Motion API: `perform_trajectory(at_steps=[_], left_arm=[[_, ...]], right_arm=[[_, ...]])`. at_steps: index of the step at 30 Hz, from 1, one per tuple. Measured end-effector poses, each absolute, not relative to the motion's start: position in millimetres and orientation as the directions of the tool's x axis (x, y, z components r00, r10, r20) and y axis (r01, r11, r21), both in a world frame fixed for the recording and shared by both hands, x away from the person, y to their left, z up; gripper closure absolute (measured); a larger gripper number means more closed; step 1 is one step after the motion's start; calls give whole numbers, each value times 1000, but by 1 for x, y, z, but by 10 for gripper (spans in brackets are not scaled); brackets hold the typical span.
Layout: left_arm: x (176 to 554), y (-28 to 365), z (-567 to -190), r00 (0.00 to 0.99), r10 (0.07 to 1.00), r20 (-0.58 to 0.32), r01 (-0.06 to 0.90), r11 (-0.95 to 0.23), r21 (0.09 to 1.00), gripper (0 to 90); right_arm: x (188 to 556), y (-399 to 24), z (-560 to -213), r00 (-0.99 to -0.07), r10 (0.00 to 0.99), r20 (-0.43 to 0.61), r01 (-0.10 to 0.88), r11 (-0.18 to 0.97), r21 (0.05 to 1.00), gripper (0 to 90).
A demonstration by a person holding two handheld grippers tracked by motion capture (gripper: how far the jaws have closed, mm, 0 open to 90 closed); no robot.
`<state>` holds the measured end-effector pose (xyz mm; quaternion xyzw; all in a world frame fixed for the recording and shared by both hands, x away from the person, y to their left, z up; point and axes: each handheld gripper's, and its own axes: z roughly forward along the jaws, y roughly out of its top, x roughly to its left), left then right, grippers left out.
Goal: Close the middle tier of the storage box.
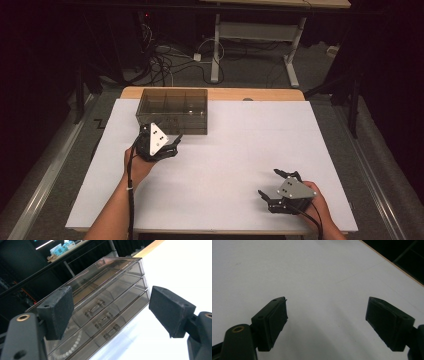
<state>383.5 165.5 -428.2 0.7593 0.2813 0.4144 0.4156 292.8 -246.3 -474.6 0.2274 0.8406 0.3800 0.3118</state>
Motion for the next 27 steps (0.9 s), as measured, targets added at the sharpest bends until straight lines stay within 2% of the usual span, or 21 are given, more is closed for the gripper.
perform_trajectory(at_steps=[27], left_arm=[[369,141,-422,564,714,415,28,-519,854,198]], right_arm=[[291,-245,-474,-698,627,-347,147,599,787,171]])
